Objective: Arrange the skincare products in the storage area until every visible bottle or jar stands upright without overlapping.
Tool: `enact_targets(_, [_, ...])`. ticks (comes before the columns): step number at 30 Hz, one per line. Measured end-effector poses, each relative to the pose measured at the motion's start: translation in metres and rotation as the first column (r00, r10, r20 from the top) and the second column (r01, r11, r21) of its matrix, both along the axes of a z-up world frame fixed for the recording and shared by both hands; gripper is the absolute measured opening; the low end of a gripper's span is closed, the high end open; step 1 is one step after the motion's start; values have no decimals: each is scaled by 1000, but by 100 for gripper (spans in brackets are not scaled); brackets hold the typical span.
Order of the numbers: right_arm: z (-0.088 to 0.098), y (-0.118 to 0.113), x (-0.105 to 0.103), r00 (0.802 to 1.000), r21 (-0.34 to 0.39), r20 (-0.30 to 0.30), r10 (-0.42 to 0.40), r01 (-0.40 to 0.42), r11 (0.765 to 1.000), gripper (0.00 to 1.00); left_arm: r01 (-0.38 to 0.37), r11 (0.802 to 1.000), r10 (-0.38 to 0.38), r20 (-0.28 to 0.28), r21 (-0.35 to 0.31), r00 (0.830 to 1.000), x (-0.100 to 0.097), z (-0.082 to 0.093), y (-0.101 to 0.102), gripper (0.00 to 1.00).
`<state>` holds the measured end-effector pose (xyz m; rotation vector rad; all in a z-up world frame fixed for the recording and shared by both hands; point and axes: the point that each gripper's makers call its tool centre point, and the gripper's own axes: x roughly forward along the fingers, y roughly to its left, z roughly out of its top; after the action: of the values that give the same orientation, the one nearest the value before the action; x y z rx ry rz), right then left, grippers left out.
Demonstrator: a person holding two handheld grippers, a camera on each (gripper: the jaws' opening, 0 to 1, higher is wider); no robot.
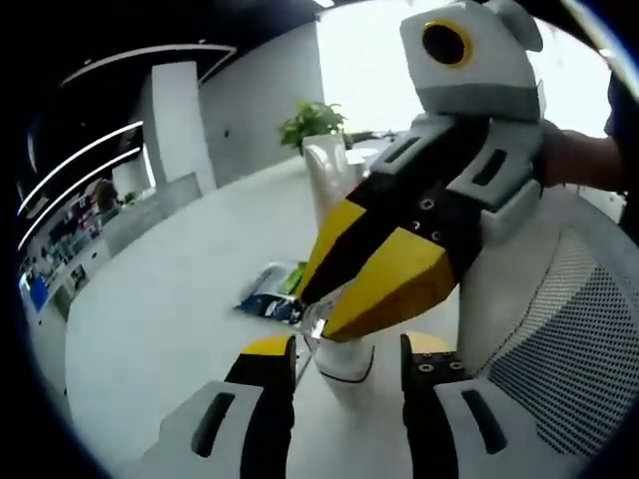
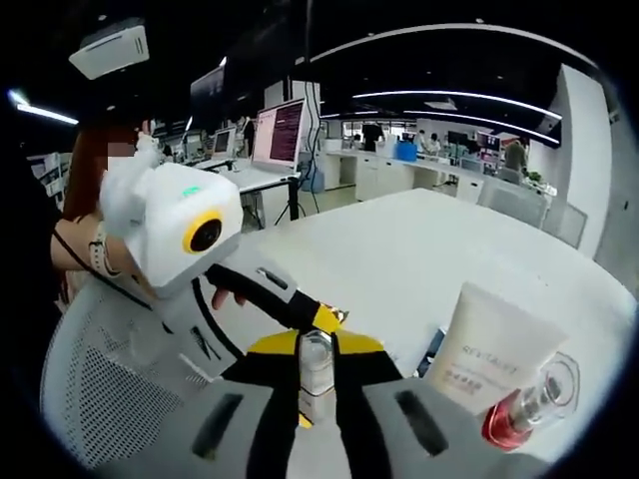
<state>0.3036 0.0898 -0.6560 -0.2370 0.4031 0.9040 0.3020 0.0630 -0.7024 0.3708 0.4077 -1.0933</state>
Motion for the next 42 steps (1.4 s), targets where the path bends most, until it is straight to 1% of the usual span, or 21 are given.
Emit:
enact_targets(2, [0,-1,1,1000,-1,-3,-5,5,1000,18,-3,1000,3,-5,11,1000,0,-2,1,38])
enact_targets(4, [0,-2,1,1000,-7,-1,-6,6,1000,17,-2,999,2,-9,35,1000,0,-7,3,38])
enact_targets(6, [1,-3,0,1000,-18,9,-5,5,1000,18,-1,999,1,3,55,1000,1,-9,5,37])
enact_targets(8, [1,-5,-2,1000,-20,1,-3,3,1000,19,0,998,-1,17,65,1000,1,-9,5,36])
enact_targets(10, [1,-6,-4,1000,-18,-6,-1,1,1000,19,0,997,0,4,71,1000,1,-11,6,36])
enact_targets(16, [1,-14,-9,1000,-25,-5,-6,6,1000,19,-4,995,4,-5,96,1000,1,-16,9,37])
enact_targets(18, [1,-16,-10,1000,-25,-8,-13,13,1000,19,-9,995,11,-19,102,1000,1,-19,10,37])
enact_targets(24, [0,-16,-17,1000,-14,-17,3,-3,1000,19,-5,992,8,-21,127,1000,0,-24,13,36])
enact_targets(25, [-5,-18,-19,1000,-37,-27,9,-10,999,19,-4,991,7,-23,132,1000,0,-24,13,34])
enact_targets(27, [-11,-17,-19,999,-69,-26,32,-34,997,19,0,990,3,-20,139,1000,-1,-25,14,25])
enact_targets(28, [-13,-16,-20,999,-70,-31,42,-44,997,19,3,990,0,-21,138,1000,-1,-25,14,22])
enact_targets(29, [-14,-15,-20,998,-71,-38,58,-60,996,19,-2,992,5,-23,125,1000,0,-23,14,21])
enact_targets(32, [-12,-16,-21,996,-71,-36,77,-79,994,19,-26,993,31,-43,111,999,4,-20,18,20])
enact_targets(35, [-11,-21,-22,995,-74,-38,94,-96,993,19,-23,995,28,-54,95,998,3,-19,19,20])
enact_targets(36, [-12,-24,-23,994,-74,-45,102,-105,992,19,-28,996,33,-66,86,997,3,-18,20,20])
enact_targets(38, [-13,-29,-24,992,-78,-61,110,-115,990,19,-19,998,25,-107,55,994,-2,-18,18,20])
enact_targets(39, [-12,-33,-24,991,-83,-72,114,-119,989,20,-13,999,18,-106,43,994,-1,-18,17,20])
enact_targets(42, [-8,-39,-27,988,-85,-81,132,-139,987,21,-13,999,17,-103,36,994,-1,-18,18,20])
